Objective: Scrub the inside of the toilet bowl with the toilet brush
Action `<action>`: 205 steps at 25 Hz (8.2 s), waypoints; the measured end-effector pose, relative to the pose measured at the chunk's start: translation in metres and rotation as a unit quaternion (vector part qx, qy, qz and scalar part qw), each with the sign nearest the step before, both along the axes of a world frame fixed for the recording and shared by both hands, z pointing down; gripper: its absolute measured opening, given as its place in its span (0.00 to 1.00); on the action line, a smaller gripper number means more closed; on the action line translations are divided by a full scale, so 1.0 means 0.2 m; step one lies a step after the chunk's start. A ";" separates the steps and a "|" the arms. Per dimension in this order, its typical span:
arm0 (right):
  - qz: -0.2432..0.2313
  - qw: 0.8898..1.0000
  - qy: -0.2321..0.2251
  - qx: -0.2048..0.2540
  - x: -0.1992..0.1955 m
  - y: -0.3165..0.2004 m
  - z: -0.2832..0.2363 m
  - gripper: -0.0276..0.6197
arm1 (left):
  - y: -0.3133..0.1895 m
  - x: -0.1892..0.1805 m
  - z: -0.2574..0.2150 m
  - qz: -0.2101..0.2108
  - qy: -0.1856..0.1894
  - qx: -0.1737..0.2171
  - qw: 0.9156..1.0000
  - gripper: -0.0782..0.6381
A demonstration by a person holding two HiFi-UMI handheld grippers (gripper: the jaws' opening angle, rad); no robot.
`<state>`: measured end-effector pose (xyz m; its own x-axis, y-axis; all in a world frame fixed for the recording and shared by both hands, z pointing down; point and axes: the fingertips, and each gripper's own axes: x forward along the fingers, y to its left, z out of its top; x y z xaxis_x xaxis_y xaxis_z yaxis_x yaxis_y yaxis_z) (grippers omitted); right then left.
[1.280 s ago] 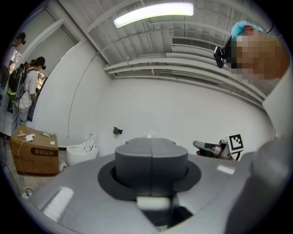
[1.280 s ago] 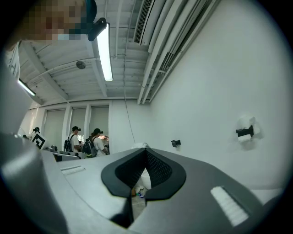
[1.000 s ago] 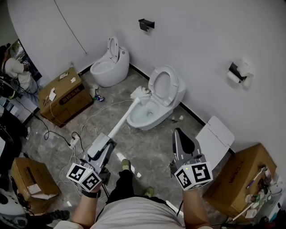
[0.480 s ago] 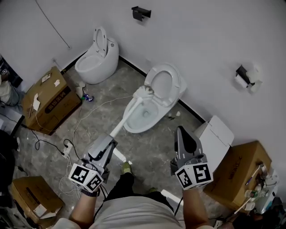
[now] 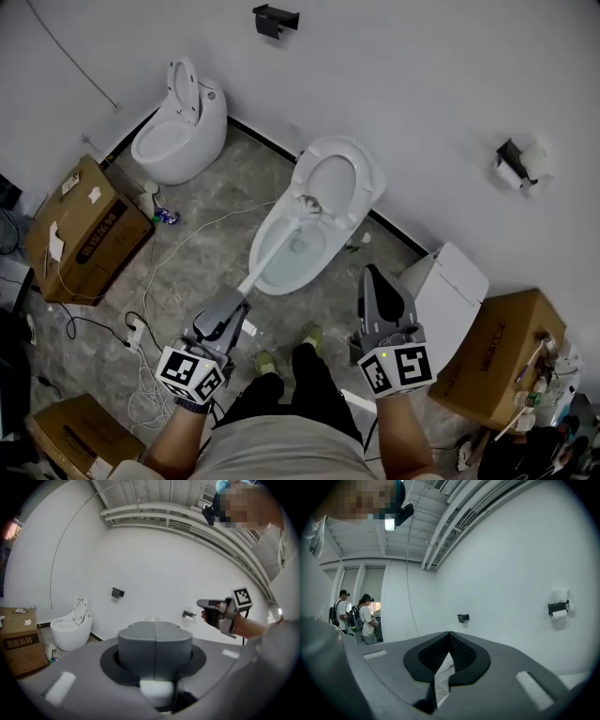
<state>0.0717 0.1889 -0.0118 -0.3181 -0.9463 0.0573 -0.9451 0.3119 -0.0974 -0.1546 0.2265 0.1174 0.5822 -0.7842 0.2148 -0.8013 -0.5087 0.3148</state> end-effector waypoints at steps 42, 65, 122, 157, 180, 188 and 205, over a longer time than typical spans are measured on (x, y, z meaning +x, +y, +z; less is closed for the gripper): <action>-0.004 0.992 0.032 -0.126 0.05 -1.12 2.20 0.06 | -1.05 0.38 2.61 -0.027 -0.079 -0.227 0.970 0.31; -0.005 0.988 0.041 -0.150 0.23 -1.24 2.58 0.06 | -1.29 0.69 3.08 -0.033 -0.017 -0.223 0.974 0.31; 0.027 0.981 0.034 -0.188 0.05 -0.84 2.09 0.06 | -0.72 0.29 2.77 0.353 -0.259 -0.323 0.839 0.31; -0.088 0.971 -0.016 -0.224 -0.09 -1.18 2.24 0.06 | -0.76 0.02 2.56 0.211 -0.429 -0.382 0.791 0.31; -0.160 0.963 0.014 -0.215 -0.37 -1.17 2.45 0.06 | -0.72 0.00 2.68 -0.039 -0.305 -0.352 0.884 0.31; -0.160 0.964 0.025 -0.210 -0.42 -1.23 2.57 0.06 | -0.83 0.00 2.73 -0.077 -0.262 -0.322 0.907 0.32; -0.131 0.969 0.031 -0.208 -0.24 -1.32 2.70 0.06 | -1.19 0.17 2.79 -0.098 -0.216 -0.235 0.943 0.32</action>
<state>0.0232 -0.0757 0.5283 -0.5279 -0.7242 0.4437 -0.8469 0.4880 -0.2110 -0.1214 -0.0108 0.6754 0.2159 -0.6271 0.7485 -0.9702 -0.2241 0.0921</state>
